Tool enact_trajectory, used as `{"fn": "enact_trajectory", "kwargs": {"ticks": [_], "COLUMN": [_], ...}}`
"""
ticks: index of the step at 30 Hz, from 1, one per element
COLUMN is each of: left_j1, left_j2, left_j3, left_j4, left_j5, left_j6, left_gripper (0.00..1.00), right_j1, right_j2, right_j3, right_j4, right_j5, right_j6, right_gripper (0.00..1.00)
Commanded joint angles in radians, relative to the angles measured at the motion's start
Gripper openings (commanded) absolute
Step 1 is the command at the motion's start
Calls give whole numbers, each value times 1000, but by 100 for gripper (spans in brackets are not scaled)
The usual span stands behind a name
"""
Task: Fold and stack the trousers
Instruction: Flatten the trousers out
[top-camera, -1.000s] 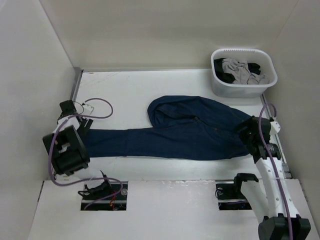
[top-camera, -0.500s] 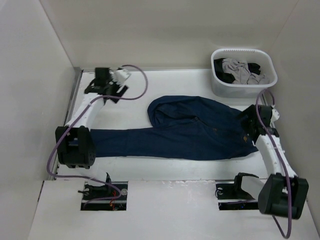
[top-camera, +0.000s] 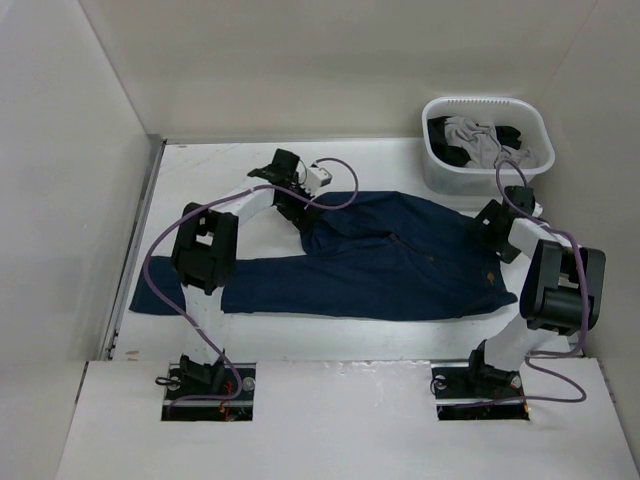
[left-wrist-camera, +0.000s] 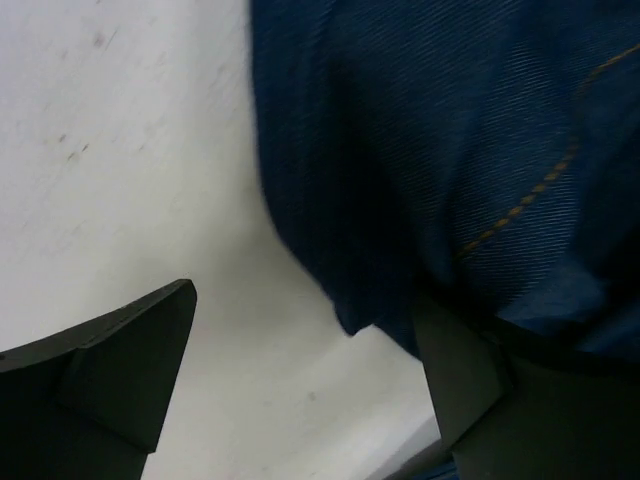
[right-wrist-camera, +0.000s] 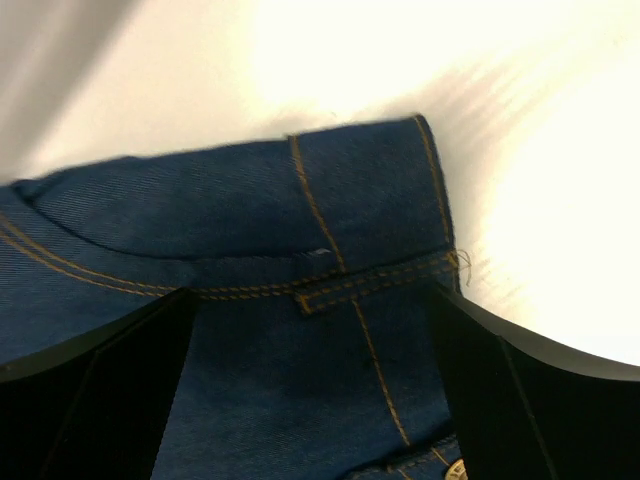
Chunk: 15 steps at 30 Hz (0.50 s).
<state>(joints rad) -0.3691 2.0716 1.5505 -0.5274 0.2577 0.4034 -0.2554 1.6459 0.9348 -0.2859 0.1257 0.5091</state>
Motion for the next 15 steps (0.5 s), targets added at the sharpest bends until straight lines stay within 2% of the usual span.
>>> {"fn": "enact_trajectory", "kwargs": {"ticks": [1, 3, 4, 6, 7, 9, 11, 13, 15], "left_j1": [-44, -46, -46, -46, -44, -43, -28, 9, 67], "left_j2": [-33, -2, 10, 30, 41, 50, 27, -20, -94], "left_j3": [-1, 0, 0, 0, 3, 13, 20, 31, 55], "left_j4": [15, -6, -11, -13, -13, -23, -20, 15, 81], "left_j5": [78, 81, 86, 86, 83, 81, 39, -47, -170], "left_j6": [-35, -52, -64, -95, -110, -112, -100, -87, -49], "left_gripper": [83, 66, 54, 27, 17, 4, 0, 0, 0], "right_j1": [0, 0, 0, -3, -8, -17, -23, -25, -25], "right_j2": [9, 26, 40, 66, 72, 49, 2, -47, -110], "right_j3": [67, 78, 84, 91, 88, 67, 41, 30, 19], "right_j4": [33, 37, 42, 45, 53, 86, 122, 136, 146], "right_j5": [-15, -47, -66, -107, -124, -133, -141, -141, -140], "right_j6": [-20, -17, -15, -4, 8, 29, 46, 42, 28], "right_gripper": [100, 99, 91, 65, 51, 26, 8, 2, 0]}}
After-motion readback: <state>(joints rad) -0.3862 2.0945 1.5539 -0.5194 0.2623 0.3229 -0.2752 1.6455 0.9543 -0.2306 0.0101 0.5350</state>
